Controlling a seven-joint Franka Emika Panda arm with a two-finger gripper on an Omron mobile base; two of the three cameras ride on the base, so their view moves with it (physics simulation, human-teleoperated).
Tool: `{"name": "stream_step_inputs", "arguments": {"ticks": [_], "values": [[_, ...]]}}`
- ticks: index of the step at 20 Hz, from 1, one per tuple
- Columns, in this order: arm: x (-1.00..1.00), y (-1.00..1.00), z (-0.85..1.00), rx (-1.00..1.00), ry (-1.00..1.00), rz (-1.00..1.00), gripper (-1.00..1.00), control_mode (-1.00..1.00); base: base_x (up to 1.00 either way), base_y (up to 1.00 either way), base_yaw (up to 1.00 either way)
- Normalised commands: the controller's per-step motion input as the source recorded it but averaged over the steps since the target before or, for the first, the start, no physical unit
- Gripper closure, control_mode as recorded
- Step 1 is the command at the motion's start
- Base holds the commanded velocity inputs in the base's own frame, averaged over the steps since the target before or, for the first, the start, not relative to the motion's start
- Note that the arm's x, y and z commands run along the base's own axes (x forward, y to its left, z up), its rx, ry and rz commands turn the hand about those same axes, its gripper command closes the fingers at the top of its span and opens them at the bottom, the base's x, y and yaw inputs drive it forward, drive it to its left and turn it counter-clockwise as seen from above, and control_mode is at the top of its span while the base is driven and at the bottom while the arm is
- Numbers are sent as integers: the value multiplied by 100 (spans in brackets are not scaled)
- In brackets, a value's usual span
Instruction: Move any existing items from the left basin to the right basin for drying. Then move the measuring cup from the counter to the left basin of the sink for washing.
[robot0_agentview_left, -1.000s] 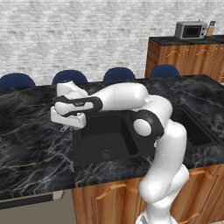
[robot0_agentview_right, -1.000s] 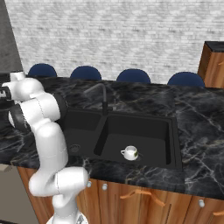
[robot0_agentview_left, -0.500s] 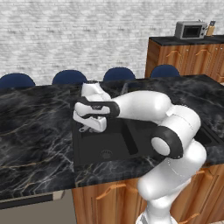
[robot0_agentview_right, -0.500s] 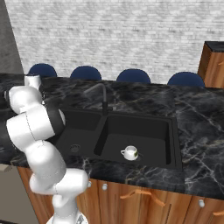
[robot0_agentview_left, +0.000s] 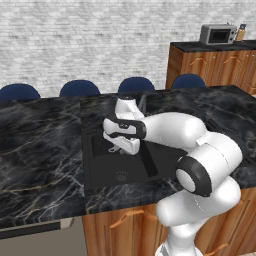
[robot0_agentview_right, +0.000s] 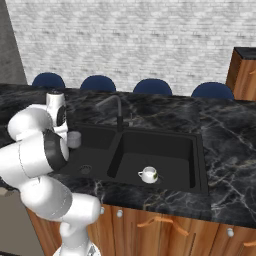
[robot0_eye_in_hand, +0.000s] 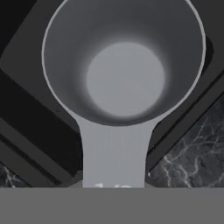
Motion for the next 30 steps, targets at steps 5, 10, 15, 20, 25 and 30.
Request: {"name": "stream_step_inputs", "arguments": {"ticks": [5,10,15,20,25,30], "values": [[38,-45,-30,3,7,0,100,-100,0,0,0],[44,-25,-40,1,3,0,100,-100,0,0,0],[35,-8,-47,0,2,0,100,-100,0,0,0],[26,0,-52,0,3,0,100,-100,0,0,0],[26,0,-51,0,3,0,100,-100,0,0,0],[23,0,-51,0,2,0,100,-100,0,0,0]]}}
